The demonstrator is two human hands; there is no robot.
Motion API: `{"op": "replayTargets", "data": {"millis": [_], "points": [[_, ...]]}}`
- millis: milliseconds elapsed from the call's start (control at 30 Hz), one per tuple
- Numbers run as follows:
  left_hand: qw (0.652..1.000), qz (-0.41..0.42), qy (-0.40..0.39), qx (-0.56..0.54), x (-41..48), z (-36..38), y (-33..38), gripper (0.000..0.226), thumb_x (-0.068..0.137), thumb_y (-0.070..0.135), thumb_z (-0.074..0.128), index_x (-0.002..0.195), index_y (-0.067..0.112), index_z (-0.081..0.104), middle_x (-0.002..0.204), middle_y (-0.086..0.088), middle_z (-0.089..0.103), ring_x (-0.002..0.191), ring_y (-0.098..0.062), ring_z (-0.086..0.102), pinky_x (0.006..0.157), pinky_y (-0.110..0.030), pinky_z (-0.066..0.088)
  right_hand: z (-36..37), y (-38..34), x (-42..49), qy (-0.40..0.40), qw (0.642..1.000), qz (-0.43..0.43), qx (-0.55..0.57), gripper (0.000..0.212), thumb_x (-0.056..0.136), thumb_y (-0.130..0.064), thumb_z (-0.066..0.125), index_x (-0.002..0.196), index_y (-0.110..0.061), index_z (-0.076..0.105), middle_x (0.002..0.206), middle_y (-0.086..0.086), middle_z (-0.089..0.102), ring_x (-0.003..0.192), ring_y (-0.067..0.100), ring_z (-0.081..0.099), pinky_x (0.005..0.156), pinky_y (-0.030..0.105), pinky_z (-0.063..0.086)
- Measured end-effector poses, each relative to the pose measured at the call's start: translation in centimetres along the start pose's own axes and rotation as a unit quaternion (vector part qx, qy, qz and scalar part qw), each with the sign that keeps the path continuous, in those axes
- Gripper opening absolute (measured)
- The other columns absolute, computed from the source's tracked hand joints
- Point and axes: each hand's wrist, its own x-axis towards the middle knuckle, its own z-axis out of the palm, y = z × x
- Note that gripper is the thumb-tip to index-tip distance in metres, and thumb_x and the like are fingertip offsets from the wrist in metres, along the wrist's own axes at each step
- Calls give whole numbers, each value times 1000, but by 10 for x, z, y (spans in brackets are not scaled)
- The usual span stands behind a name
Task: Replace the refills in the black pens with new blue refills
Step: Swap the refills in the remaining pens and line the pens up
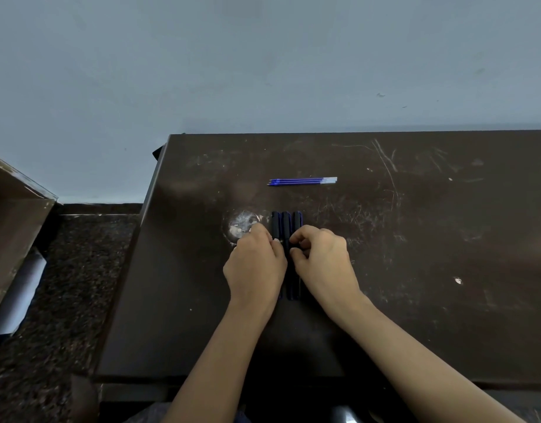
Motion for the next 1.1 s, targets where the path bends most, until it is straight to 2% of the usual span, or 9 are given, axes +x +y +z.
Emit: {"op": "replayTargets", "data": {"millis": [267,333,433,600,767,867,967,1100], "points": [[1000,1,4,-14,1,2,0,10,92,29,54,95,19,55,86,5,61,66,-10,47,51,-23,29,1,2,2,6,1000,-2,27,18,83,-7,61,99,-16,63,94,3,62,84,18,61,78,35,54],[1000,5,2,-15,1,2,0,10,92,29,54,95,19,55,86,5,61,67,-10,51,52,-23,33,2,4,3,7,999,7,32,19,83,-8,62,100,-16,62,92,2,62,84,18,61,79,36,54],[1000,13,-4,-14,1,2,1,10,93,28,53,96,19,55,87,4,62,71,-13,58,56,-27,43,2,7,4,8,999,13,35,20,83,-10,63,102,-16,62,91,1,62,81,15,61,77,32,55],[1000,16,3,-5,1,0,1,13,95,27,48,99,18,56,89,3,62,76,-15,61,59,-30,48,3,10,5,10,999,12,40,18,82,-11,64,99,-17,62,85,-3,61,75,10,59,70,23,52],[1000,15,19,-11,2,-1,1,13,95,27,47,98,18,56,87,3,62,75,-15,61,57,-28,42,-4,14,8,29,999,6,44,13,83,-15,65,94,-21,61,80,-9,60,69,1,57,63,13,48],[999,11,18,-33,2,-1,1,10,94,26,48,95,18,54,83,2,63,71,-14,61,57,-29,47,-16,18,13,51,998,12,39,14,84,-16,65,97,-19,63,84,-6,63,75,5,59,70,21,53],[999,6,24,-43,3,-2,1,9,94,26,49,95,19,54,83,3,63,70,-13,59,53,-25,38,-29,21,21,64,998,3,12,21,85,-12,62,105,-17,65,95,1,66,87,15,62,84,35,54],[998,7,35,-56,3,0,2,13,94,31,48,94,19,54,84,5,64,70,-11,58,50,-22,31,-40,11,58,60,992,-79,-75,31,87,-8,58,118,-13,64,114,9,65,105,26,60,94,42,48]]}}
